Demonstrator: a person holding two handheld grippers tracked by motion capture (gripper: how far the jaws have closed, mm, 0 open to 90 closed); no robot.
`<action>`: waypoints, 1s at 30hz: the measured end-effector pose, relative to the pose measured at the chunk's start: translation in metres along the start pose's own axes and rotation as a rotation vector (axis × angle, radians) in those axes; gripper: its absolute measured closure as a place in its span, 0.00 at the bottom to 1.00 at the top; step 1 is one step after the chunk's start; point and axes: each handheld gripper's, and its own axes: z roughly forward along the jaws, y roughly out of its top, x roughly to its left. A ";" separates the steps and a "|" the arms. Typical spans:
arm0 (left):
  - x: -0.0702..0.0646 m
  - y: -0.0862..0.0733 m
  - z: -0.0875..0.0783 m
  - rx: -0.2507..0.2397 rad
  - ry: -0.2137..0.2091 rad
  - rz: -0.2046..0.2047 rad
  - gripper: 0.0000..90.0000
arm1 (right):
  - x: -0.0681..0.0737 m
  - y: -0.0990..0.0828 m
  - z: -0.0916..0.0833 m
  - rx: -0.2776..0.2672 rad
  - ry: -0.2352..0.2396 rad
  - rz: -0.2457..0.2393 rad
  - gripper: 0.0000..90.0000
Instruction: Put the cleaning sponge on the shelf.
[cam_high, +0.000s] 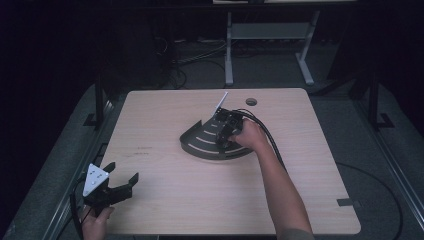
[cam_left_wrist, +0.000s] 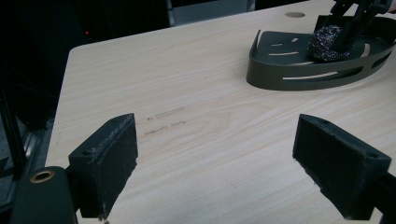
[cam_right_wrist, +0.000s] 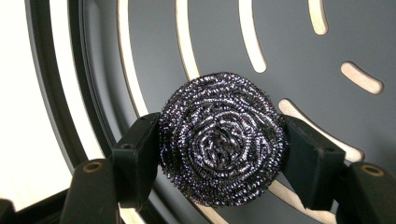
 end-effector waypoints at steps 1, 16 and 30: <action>0.000 0.000 0.000 0.000 0.000 0.000 0.15 | 0.000 0.000 0.000 0.001 0.002 0.002 0.36; 0.000 0.000 0.000 0.001 -0.001 0.001 0.15 | -0.001 -0.001 -0.002 0.002 -0.003 0.007 0.35; 0.000 0.000 0.000 0.000 -0.001 0.000 0.15 | 0.002 -0.003 -0.016 -0.027 -0.006 0.015 0.28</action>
